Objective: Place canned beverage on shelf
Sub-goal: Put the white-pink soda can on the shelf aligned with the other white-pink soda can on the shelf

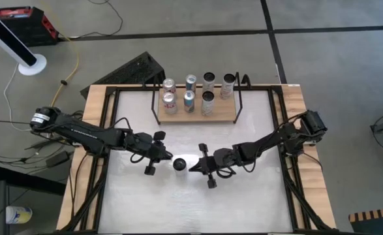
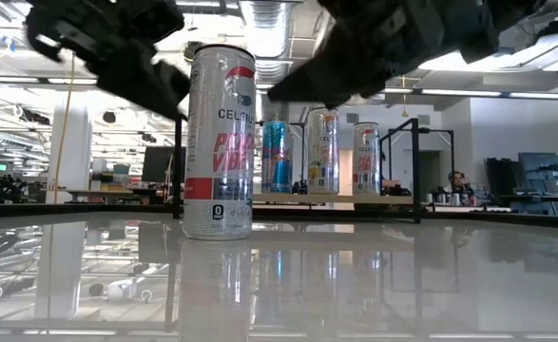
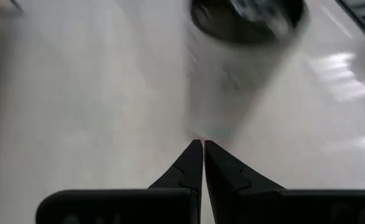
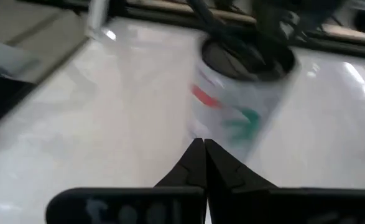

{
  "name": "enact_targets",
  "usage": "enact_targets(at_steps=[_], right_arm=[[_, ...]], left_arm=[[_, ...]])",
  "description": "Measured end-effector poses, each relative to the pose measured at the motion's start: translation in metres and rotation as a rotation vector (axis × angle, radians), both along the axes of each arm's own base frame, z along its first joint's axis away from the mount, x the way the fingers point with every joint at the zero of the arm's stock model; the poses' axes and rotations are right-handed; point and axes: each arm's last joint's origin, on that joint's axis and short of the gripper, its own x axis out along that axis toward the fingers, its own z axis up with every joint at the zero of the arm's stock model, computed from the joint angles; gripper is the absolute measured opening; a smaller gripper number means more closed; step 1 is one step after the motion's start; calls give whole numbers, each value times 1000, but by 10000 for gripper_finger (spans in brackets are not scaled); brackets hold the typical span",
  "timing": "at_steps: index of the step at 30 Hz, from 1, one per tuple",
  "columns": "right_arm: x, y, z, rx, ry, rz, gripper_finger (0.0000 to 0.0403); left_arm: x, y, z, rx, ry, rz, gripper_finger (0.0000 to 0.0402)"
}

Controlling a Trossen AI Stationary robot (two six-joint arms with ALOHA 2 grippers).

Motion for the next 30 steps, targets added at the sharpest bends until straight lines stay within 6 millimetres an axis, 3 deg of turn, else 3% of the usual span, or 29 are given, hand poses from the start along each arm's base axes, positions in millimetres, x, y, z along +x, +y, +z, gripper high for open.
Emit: enact_targets(at_steps=[4, 12, 19, 30], right_arm=[[1, -8, 1, -4, 0, -41, 19], [5, -21, 2, 24, -15, -89, 18], [5, -21, 3, 28, -25, -87, 18], [2, -8, 3, 30, -26, -49, 18]], left_arm=[[-5, -10, -4, -121, 82, -135, 0], [18, -32, -20, -130, -8, -291, 0], [29, -23, -35, -94, 27, -204, 0], [31, -7, -32, -78, 9, -133, 0]])
